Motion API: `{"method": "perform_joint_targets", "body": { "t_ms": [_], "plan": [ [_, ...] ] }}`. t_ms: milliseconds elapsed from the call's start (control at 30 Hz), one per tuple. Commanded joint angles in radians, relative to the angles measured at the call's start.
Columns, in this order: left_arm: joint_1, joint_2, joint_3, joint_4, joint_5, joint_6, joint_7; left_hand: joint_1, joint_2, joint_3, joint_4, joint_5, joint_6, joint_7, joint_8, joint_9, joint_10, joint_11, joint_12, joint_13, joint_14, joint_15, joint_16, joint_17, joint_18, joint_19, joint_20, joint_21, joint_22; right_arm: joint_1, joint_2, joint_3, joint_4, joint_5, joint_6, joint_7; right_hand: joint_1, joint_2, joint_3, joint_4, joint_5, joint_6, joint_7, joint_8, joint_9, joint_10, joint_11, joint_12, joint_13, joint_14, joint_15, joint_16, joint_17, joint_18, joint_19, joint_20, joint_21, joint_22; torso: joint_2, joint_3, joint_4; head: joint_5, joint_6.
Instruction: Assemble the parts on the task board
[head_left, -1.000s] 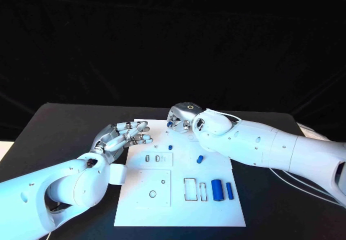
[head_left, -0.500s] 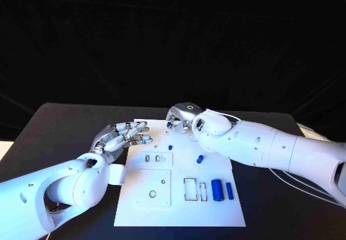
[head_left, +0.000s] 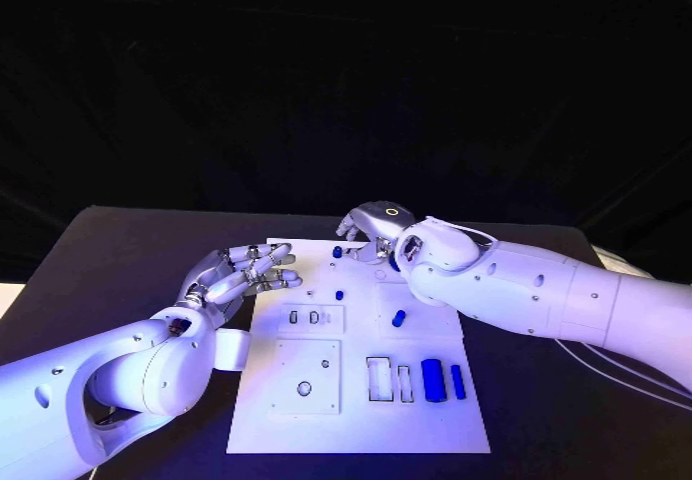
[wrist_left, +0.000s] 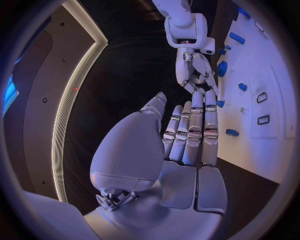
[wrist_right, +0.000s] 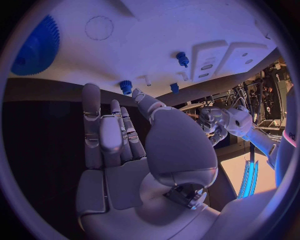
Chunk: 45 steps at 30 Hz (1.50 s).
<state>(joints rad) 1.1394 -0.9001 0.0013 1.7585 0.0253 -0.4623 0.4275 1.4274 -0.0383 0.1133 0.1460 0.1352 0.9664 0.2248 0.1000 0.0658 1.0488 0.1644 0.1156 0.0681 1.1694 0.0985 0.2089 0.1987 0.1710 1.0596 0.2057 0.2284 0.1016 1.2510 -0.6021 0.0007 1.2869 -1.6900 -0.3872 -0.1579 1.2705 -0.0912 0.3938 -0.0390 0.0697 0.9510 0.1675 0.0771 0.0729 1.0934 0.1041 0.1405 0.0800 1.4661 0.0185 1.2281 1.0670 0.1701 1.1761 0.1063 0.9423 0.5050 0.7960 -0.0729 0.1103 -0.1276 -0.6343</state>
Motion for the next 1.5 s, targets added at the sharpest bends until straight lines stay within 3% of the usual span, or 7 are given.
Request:
{"method": "perform_joint_targets", "body": {
  "t_ms": [33,133,267,400,567,1100,1500],
  "plan": [
    [0.001,-0.004,0.001,0.0,-0.006,0.021,0.003,0.004,-0.001,0.0,-0.005,-0.003,-0.003,0.004,-0.005,-0.001,-0.004,0.002,-0.005,-0.002,-0.004,0.006,-0.004,0.001,0.009,0.004,0.003,-0.005,-0.001,0.004,-0.059,0.01,0.065,0.067,-0.014,-0.024,-0.004,-0.008,-0.003,0.014,0.004,0.013,0.004,0.0,0.0,0.066,-0.012,0.028,0.01,0.043,-0.014,0.05,0.063,0.0,0.035,-0.002,0.051,0.07,-0.001,0.0014,-0.0051,0.0,0.001],
    [0.001,-0.008,0.001,0.0,-0.006,0.021,0.003,0.004,-0.001,0.0,-0.005,-0.003,-0.003,0.004,-0.005,-0.001,-0.004,0.002,-0.005,-0.002,-0.004,0.006,-0.004,0.001,0.009,0.004,0.003,-0.005,-0.001,0.014,-0.131,0.017,0.122,0.164,0.023,-0.045,-0.018,-0.035,-0.024,0.028,0.035,0.022,-0.004,0.001,0.0,0.146,-0.026,0.071,0.033,0.049,-0.025,0.08,0.099,-0.01,0.067,-0.01,0.101,0.138,-0.002,0.0016,-0.011,-0.003,0.005],
    [0.001,-0.01,0.001,-0.001,-0.006,0.022,0.003,0.004,-0.001,0.001,-0.006,-0.003,-0.003,0.004,-0.005,-0.001,-0.004,0.002,-0.005,-0.002,-0.004,0.006,-0.004,0.001,0.009,0.004,0.003,-0.005,-0.001,0.023,-0.227,0.021,0.177,0.277,0.099,-0.073,-0.038,-0.083,-0.109,0.048,0.135,0.012,-0.033,-0.003,-0.003,0.29,-0.062,0.23,0.149,0.066,-0.055,0.16,0.204,-0.04,0.148,-0.038,0.228,0.325,-0.005,0.003,-0.022,-0.001,0.009],
    [0.001,-0.011,0.001,-0.002,-0.006,0.025,0.003,0.004,-0.001,0.001,-0.006,-0.003,-0.003,0.004,-0.005,-0.001,-0.004,0.002,-0.005,-0.001,-0.004,0.006,-0.004,0.002,0.009,0.004,0.003,-0.005,-0.001,0.026,-0.27,0.022,0.177,0.31,0.152,-0.09,-0.005,-0.059,-0.238,0.093,0.167,-0.004,-0.03,0.003,-0.002,0.22,-0.06,0.716,0.673,0.071,-0.053,0.228,0.295,-0.059,0.172,-0.039,0.313,0.442,-0.005,0.0072,-0.0312,0.005,0.013],
    [0.001,-0.009,0.001,-0.003,-0.006,0.029,0.002,0.004,-0.001,0.001,-0.006,-0.003,-0.003,0.004,-0.005,-0.001,-0.004,0.002,-0.005,-0.001,-0.004,0.006,-0.004,0.002,0.009,0.004,0.003,-0.005,-0.001,0.022,-0.278,0.021,0.154,0.312,0.178,-0.105,0.021,-0.039,-0.285,0.127,0.185,-0.015,-0.024,0.012,-0.002,0.211,-0.051,0.916,0.903,0.075,-0.044,0.252,0.33,-0.062,0.175,-0.031,0.344,0.482,-0.005,0.0107,-0.0357,0.006,0.015],
    [0.001,-0.008,0.0,-0.006,-0.006,0.033,0.001,0.004,0.0,0.002,-0.007,-0.004,-0.002,0.004,-0.004,-0.001,-0.003,0.001,-0.005,-0.001,-0.003,0.006,-0.004,0.003,0.01,0.005,0.003,-0.005,-0.001,-0.006,-0.228,0.02,0.095,0.291,0.179,-0.12,0.046,-0.021,-0.307,0.149,0.197,-0.01,-0.023,0.028,0.0,0.227,-0.05,1.003,1.009,0.077,-0.041,0.266,0.351,-0.065,0.175,-0.027,0.361,0.504,-0.005,0.0064,-0.0315,0.003,0.006],
    [0.001,-0.007,0.0,-0.008,-0.006,0.034,0.0,0.004,0.0,0.002,-0.007,-0.004,-0.002,0.004,-0.004,-0.001,-0.003,0.001,-0.005,-0.001,-0.003,0.006,-0.004,0.003,0.01,0.005,0.003,-0.005,-0.001,-0.012,-0.196,0.02,0.073,0.278,0.167,-0.119,0.056,-0.008,-0.306,0.151,0.197,-0.005,-0.024,0.034,0.0,0.244,-0.051,1.04,1.051,0.081,-0.042,0.276,0.37,-0.068,0.18,-0.027,0.372,0.522,-0.006,0.0068,-0.0304,0.007,0.002]
  ]
}}
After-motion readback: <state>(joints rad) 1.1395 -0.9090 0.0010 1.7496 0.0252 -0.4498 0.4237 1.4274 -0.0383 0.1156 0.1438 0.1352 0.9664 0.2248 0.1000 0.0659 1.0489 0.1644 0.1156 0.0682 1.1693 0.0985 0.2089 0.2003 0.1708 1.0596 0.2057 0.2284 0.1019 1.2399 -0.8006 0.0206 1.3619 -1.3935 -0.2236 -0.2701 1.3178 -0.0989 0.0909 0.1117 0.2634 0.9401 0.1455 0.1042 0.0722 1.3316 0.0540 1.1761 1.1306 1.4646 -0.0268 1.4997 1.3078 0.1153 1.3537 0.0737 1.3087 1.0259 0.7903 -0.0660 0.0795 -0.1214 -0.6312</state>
